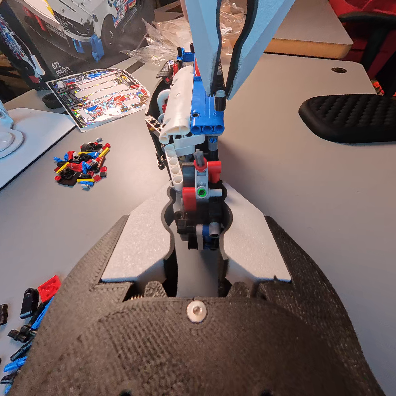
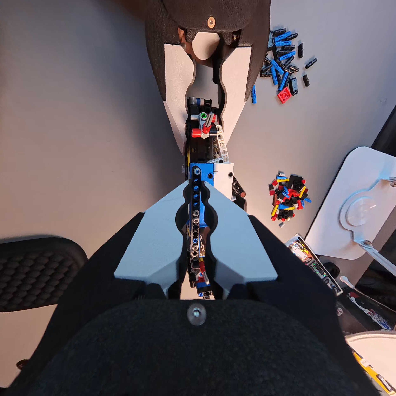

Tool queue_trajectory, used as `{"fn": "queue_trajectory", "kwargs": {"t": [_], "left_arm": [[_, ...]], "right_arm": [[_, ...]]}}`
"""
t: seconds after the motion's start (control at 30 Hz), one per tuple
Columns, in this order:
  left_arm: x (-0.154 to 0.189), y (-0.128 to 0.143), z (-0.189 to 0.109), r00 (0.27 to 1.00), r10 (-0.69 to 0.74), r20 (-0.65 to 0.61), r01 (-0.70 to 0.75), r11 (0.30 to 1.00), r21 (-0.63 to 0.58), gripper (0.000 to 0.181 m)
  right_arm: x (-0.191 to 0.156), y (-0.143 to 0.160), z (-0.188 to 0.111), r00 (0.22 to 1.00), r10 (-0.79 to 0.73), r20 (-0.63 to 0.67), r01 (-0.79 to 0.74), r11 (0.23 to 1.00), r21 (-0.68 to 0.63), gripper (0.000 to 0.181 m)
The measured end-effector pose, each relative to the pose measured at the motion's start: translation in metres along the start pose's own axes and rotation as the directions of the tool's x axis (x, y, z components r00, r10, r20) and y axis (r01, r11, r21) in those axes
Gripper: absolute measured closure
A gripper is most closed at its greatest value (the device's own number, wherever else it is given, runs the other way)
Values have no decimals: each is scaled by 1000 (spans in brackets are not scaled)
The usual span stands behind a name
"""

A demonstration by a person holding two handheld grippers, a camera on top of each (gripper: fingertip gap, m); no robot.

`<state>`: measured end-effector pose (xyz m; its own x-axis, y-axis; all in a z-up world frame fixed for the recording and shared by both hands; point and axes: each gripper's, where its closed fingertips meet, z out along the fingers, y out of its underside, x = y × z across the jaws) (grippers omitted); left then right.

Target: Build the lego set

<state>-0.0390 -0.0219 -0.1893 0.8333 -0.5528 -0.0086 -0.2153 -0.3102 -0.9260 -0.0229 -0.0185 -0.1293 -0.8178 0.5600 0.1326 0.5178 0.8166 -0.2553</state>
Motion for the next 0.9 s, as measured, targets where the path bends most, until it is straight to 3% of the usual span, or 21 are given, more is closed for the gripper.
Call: {"fn": "queue_trajectory", "kwargs": {"t": [0.03, 0.2, 0.53, 0.9], "left_arm": [[1, -1, -1, 1000, 10, 7, -10, 1000, 13, 141], [7, -17, -1, 997, 53, 53, -59, 992, 109, 122], [18, -21, 0, 955, 254, 151, -272, 956, 114, 133], [23, -21, 2, 922, 337, 192, -355, 932, 70, 134]], "right_arm": [[-2, -1, 0, 1000, -13, -14, 13, 1000, 7, 177], [-16, -6, 0, 987, -95, -130, 102, 994, 44, 177], [-39, -17, 4, 925, -137, -354, 211, 961, 181, 176], [-47, -16, 7, 921, -130, -368, 216, 955, 205, 177]]}}
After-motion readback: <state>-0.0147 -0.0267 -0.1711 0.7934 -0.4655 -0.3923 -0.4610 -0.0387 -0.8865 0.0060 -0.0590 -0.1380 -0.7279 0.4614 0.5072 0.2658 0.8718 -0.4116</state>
